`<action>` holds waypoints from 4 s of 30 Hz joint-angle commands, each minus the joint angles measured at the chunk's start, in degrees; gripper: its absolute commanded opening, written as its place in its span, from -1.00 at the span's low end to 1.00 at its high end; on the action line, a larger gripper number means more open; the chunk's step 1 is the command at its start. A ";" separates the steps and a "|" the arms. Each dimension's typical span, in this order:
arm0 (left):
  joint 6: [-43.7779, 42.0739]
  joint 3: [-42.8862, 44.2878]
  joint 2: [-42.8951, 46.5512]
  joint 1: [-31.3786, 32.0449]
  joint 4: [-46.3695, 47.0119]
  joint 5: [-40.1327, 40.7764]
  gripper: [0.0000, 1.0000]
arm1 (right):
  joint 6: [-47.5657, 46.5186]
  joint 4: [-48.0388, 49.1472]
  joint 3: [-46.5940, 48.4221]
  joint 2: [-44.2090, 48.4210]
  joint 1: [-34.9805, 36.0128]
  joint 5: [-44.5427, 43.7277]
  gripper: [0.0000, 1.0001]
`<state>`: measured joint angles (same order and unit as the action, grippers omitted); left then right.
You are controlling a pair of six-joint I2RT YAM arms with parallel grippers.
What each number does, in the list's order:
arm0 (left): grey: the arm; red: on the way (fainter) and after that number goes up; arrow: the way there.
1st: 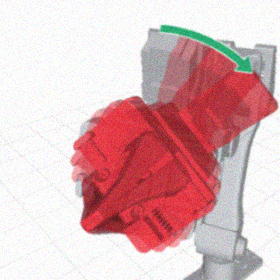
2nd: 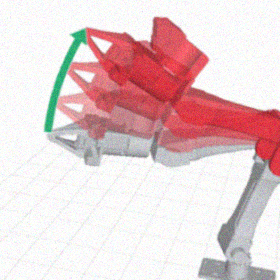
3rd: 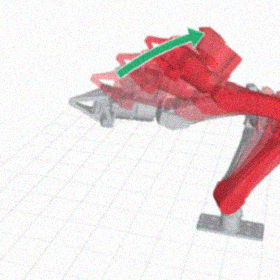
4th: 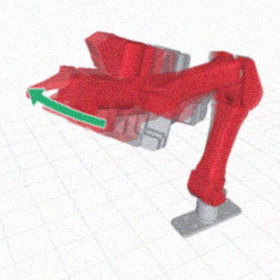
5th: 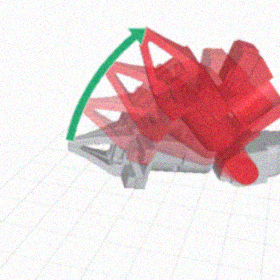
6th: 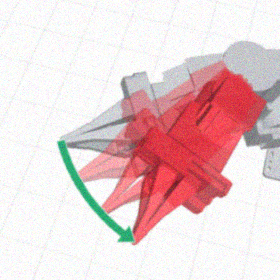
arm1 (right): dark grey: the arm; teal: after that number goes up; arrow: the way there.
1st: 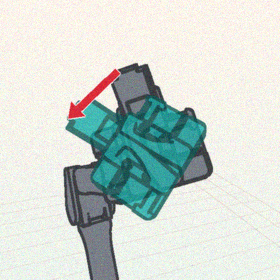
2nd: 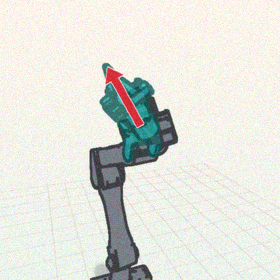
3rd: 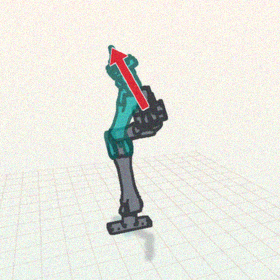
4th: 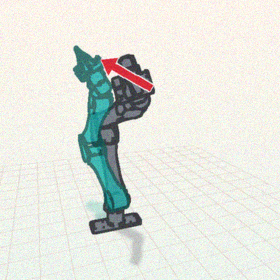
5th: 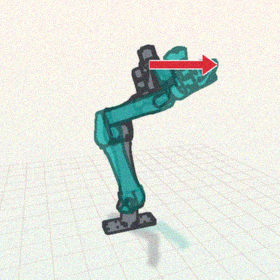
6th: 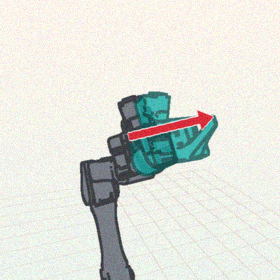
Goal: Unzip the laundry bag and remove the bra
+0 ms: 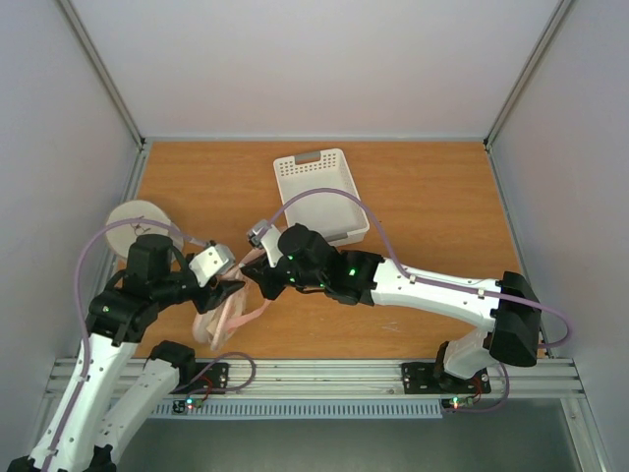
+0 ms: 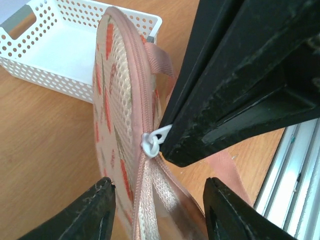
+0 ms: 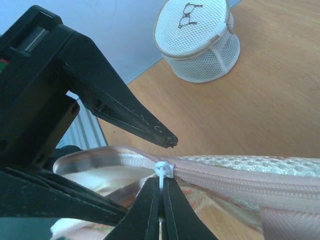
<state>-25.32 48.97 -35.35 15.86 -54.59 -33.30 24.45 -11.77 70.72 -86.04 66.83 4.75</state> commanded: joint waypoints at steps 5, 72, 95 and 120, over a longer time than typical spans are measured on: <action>-4.77 -0.81 -0.13 0.29 1.40 0.39 -0.70 | -1.12 4.10 1.73 1.17 0.57 0.26 -0.98; 12.06 2.45 -11.84 9.28 8.71 5.50 0.40 | 6.34 4.21 -5.40 3.32 -5.22 3.01 -0.98; 4.92 0.08 -15.18 12.88 5.75 -0.01 -0.99 | 5.86 4.12 -12.48 8.95 -8.37 2.90 -0.98; -37.13 10.69 -22.87 24.22 -19.16 -4.43 -0.99 | -9.31 7.61 -32.12 11.60 -23.53 18.62 -0.98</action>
<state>-53.80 56.01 -58.54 39.53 -64.55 -33.21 18.81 -8.71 40.84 -74.17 46.13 21.67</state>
